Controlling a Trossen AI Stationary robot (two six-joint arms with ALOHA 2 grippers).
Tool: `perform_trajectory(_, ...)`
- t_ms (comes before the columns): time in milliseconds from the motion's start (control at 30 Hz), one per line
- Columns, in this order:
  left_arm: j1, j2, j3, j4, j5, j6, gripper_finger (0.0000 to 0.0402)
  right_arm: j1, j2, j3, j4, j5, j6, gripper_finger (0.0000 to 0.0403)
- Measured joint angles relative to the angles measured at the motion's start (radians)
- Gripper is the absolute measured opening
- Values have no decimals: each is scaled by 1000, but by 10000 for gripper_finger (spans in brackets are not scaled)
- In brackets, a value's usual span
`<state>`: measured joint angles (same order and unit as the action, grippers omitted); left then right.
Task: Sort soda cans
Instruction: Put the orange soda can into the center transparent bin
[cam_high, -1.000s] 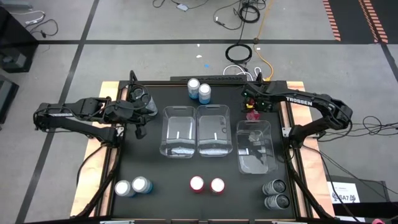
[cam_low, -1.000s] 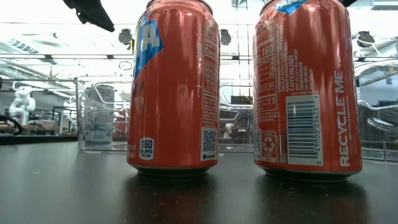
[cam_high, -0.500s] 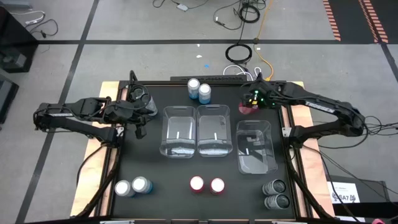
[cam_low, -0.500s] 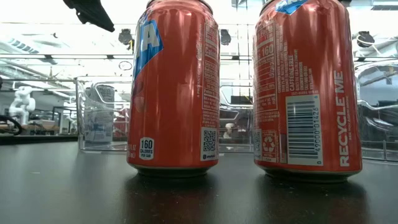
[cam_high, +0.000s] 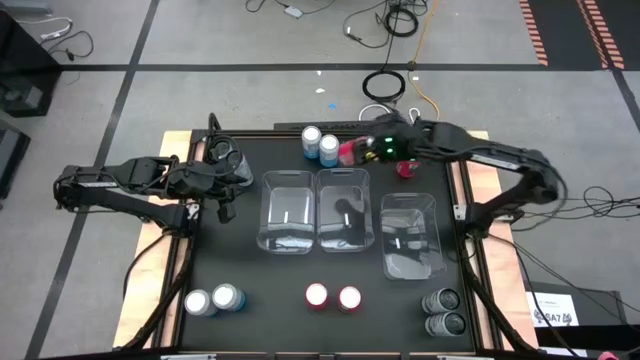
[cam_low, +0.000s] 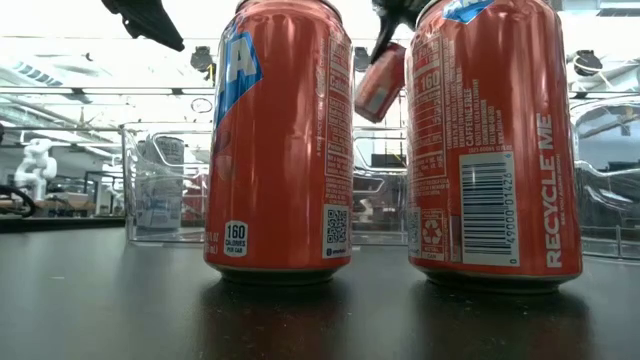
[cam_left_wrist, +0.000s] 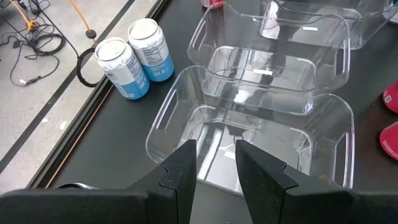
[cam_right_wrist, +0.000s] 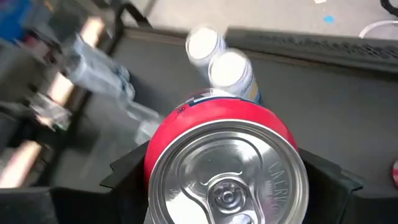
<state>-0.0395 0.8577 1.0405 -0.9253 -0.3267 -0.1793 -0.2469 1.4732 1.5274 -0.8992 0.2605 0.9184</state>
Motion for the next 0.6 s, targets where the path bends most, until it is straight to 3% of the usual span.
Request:
perform_trajectory(300, 0, 0, 0, 0, 0, 0, 123, 79, 294, 267, -210, -7, -30, 286)
perform_trajectory(600, 0, 0, 0, 0, 0, -1, 123, 99, 467, 315, -253, -54, -52, 286)
